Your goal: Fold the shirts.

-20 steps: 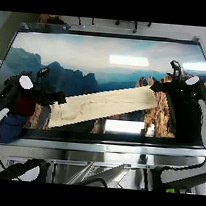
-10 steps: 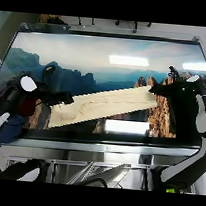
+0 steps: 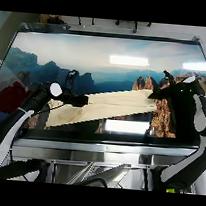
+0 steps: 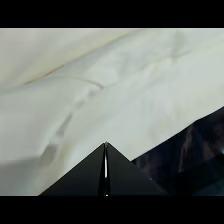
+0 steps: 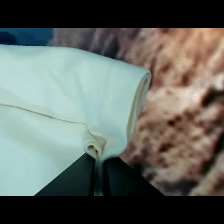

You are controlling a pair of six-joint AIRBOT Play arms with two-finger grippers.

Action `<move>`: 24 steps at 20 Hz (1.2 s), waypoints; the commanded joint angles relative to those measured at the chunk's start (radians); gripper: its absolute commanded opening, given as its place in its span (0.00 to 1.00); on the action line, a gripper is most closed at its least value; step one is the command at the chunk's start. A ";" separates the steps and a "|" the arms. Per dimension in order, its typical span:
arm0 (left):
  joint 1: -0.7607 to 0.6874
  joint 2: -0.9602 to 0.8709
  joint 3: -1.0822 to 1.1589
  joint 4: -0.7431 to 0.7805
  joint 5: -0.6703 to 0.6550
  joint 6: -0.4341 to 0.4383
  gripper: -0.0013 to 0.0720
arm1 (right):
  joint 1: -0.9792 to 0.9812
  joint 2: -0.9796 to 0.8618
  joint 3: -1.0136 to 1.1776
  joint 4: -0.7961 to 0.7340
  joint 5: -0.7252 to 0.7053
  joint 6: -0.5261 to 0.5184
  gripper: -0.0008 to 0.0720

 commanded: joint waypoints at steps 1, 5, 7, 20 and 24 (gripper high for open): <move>-0.077 -0.111 0.075 -0.014 0.085 0.000 0.05 | -0.004 0.065 -0.001 0.013 0.060 0.044 0.04; -0.179 -0.301 0.253 -0.013 0.056 0.000 0.05 | -0.004 0.200 -0.117 -0.024 0.085 0.138 0.04; -0.228 -0.381 0.338 -0.013 0.021 0.000 0.05 | -0.005 0.286 -0.197 -0.053 0.101 0.171 0.04; -0.364 -0.682 0.800 -0.021 -0.165 -0.012 0.05 | -0.018 0.617 -0.224 -0.117 0.137 0.311 0.04; -0.340 -0.682 0.925 -0.021 -0.273 -0.019 0.05 | -0.018 0.660 -0.223 -0.116 0.140 0.323 0.04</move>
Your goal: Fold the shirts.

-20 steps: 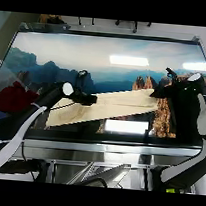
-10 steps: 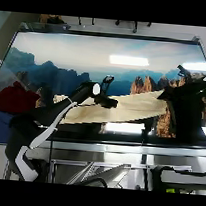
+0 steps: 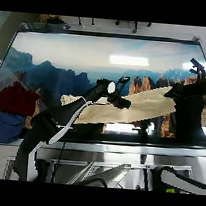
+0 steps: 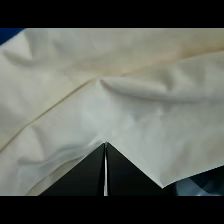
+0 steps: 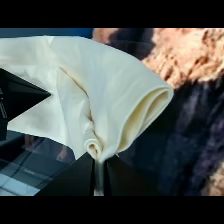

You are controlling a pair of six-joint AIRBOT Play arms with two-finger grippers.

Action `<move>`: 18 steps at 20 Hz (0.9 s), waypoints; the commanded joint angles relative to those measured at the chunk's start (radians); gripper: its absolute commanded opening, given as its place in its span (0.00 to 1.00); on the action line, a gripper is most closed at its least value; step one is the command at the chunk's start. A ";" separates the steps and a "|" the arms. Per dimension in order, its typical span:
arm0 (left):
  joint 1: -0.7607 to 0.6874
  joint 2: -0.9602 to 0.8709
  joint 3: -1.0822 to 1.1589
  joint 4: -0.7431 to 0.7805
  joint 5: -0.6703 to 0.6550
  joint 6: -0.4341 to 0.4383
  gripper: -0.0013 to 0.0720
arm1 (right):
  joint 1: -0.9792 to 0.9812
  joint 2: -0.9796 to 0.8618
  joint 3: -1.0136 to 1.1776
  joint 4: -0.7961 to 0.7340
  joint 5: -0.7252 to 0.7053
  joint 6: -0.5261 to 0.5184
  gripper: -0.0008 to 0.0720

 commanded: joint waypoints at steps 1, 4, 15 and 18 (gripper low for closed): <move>0.027 -0.011 0.146 0.001 -0.153 -0.004 0.05 | 0.000 0.037 0.000 0.009 0.002 0.031 0.04; 0.104 0.074 0.227 0.002 -0.299 0.027 0.05 | 0.011 0.035 0.000 0.191 -0.015 0.015 0.04; 0.552 0.731 0.029 0.002 -0.375 0.061 0.05 | 0.775 -0.156 0.000 0.403 -0.644 0.018 0.04; 0.650 0.843 0.029 0.002 -0.374 0.080 0.05 | 0.991 -0.267 0.000 0.455 -0.860 -0.028 0.04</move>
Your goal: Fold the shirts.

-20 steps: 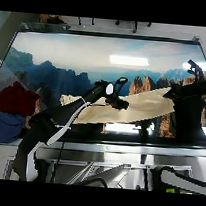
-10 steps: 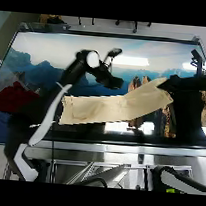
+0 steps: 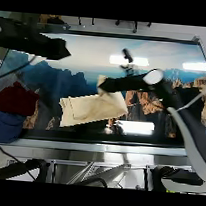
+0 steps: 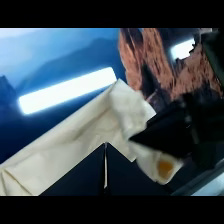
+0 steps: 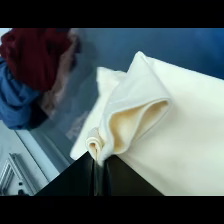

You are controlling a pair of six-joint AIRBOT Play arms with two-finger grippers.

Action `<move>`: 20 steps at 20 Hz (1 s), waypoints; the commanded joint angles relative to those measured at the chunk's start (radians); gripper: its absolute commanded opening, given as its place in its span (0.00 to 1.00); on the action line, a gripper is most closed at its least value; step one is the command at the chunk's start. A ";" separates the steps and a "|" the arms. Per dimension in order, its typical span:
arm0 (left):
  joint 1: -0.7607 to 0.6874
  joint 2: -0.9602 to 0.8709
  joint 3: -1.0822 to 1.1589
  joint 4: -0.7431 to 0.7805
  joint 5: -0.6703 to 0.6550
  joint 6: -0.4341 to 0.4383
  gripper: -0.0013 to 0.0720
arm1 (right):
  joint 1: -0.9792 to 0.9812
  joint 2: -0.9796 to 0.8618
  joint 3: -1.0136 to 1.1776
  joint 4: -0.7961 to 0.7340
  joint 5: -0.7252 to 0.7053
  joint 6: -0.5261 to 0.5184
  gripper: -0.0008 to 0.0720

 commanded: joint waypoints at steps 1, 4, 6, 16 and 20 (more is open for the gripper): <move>0.118 0.138 -0.005 0.002 -0.010 0.024 0.05 | 0.269 -0.130 0.000 0.108 -0.319 -0.087 0.04; 0.162 0.211 -0.026 0.002 -0.002 0.040 0.05 | 0.405 -0.215 0.001 0.348 -0.563 -0.372 0.04; 0.171 0.259 -0.107 0.002 0.038 0.047 0.05 | 0.461 -0.251 0.005 0.549 -0.692 -0.573 0.04; 0.171 0.385 -0.359 0.002 0.173 0.044 0.05 | 0.210 -0.121 0.051 0.227 -0.264 -0.484 0.91; 0.171 0.386 -0.358 0.002 0.166 0.044 0.05 | -0.106 -0.094 0.050 -0.169 0.005 -0.121 0.91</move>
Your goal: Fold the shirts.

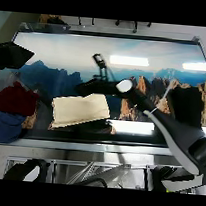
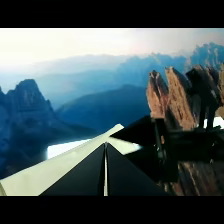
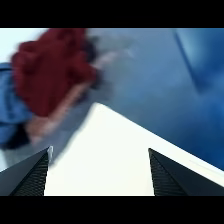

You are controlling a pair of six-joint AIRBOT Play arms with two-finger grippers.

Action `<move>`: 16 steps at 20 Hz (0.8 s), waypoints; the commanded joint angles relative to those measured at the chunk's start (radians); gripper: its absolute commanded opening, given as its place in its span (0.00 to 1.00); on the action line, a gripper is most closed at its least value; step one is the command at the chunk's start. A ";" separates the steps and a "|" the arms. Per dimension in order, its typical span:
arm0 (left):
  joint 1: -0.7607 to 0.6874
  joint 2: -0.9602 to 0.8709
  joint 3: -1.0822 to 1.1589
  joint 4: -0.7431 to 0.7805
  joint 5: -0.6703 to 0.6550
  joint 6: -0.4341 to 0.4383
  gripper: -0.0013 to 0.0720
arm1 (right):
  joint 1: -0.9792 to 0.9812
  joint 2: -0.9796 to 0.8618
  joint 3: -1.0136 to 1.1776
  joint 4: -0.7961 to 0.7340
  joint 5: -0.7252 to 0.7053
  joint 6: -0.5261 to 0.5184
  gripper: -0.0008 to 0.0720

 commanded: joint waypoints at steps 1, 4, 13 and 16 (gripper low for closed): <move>0.001 0.006 -0.006 0.000 0.003 -0.001 0.05 | -0.249 0.011 -0.001 -0.322 0.269 0.265 0.91; 0.001 0.006 -0.006 0.000 0.003 -0.002 0.05 | -0.389 -0.061 -0.001 -0.332 0.367 0.283 0.91; 0.001 0.006 -0.007 0.002 0.004 -0.001 0.05 | -0.303 -0.264 -0.001 -0.211 0.372 0.213 0.91; 0.001 0.006 -0.007 0.003 0.004 0.002 0.05 | -0.236 -0.275 -0.001 -0.210 0.338 0.214 0.91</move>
